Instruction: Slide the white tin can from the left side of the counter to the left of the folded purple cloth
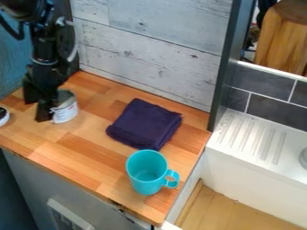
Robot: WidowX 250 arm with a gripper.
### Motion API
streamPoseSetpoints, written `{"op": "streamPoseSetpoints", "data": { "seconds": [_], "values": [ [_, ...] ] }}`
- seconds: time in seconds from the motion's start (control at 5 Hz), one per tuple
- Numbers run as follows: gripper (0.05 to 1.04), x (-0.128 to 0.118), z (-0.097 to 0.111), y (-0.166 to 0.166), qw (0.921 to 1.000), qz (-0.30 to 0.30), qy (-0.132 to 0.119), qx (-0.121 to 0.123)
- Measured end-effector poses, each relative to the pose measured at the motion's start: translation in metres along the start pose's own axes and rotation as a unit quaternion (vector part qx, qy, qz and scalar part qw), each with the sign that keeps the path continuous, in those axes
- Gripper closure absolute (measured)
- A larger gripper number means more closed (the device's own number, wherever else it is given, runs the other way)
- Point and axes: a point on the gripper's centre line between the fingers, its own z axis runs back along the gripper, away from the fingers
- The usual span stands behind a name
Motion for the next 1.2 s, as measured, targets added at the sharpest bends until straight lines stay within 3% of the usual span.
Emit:
{"op": "streamPoseSetpoints", "data": {
  "seconds": [0.4, 0.8, 1.0, 1.2],
  "values": [
    [0.083, 0.042, -0.003, -0.004, 0.9984, -0.014, -0.049, -0.026],
    [0.083, 0.068, 0.010, -0.017, 0.9899, -0.008, -0.123, -0.070],
    [0.083, 0.058, 0.040, -0.012, 0.9855, 0.010, -0.156, -0.067],
    [0.083, 0.025, 0.052, -0.003, 0.9852, 0.080, -0.140, -0.059]
  ]
}}
